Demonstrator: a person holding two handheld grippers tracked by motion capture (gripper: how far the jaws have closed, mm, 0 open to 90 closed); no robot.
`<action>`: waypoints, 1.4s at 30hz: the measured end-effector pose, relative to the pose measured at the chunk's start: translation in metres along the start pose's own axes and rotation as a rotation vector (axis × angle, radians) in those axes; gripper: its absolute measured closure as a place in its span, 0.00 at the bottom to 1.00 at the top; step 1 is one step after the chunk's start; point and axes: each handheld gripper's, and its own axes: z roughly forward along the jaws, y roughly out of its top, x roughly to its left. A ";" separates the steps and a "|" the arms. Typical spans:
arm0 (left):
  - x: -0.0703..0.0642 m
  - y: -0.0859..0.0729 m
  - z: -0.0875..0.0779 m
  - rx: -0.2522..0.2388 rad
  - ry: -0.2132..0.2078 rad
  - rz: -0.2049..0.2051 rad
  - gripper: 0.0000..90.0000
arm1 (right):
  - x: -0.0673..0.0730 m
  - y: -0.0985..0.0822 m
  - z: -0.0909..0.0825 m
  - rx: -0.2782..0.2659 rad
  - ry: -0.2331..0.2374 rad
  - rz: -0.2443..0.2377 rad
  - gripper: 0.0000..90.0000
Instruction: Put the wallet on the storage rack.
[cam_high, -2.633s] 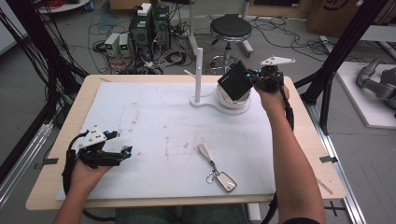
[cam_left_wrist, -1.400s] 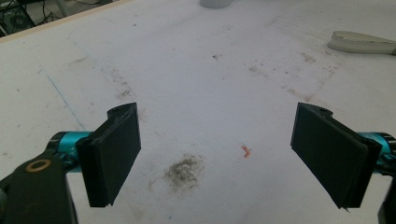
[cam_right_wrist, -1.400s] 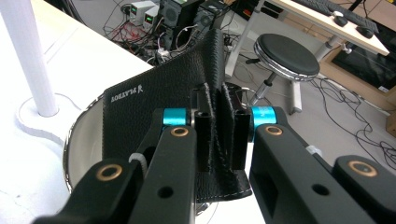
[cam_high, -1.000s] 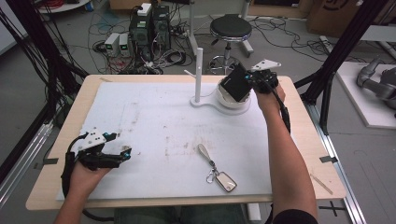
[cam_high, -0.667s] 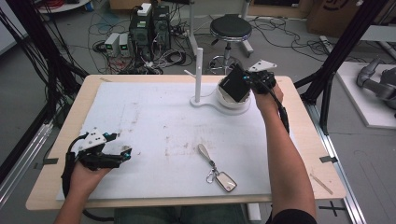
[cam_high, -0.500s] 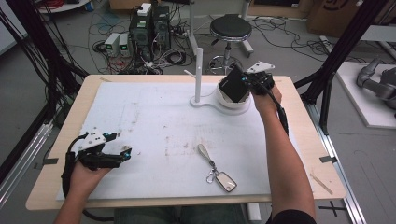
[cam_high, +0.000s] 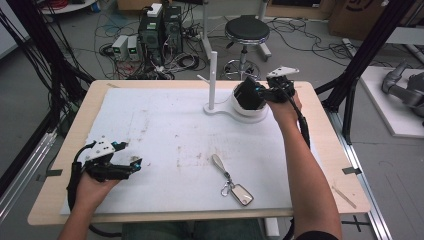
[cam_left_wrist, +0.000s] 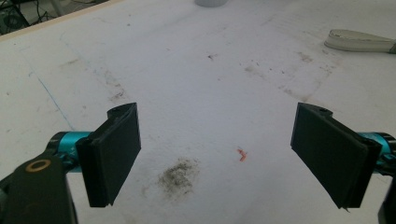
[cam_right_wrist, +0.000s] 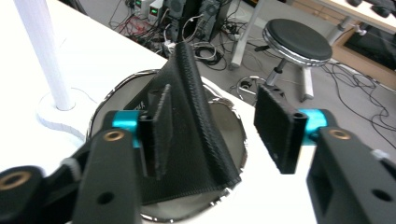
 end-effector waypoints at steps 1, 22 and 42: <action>0.000 0.000 0.001 -0.001 -0.002 0.000 0.18 | 0.000 0.000 -0.003 -0.002 -0.004 0.004 0.51; 0.004 0.023 0.026 -0.038 -0.063 0.020 0.18 | 0.019 -0.035 -0.090 -0.084 0.097 0.054 0.35; 0.013 0.026 0.021 -0.073 -0.054 0.008 0.18 | 0.054 -0.086 -0.103 -0.073 0.149 0.141 0.24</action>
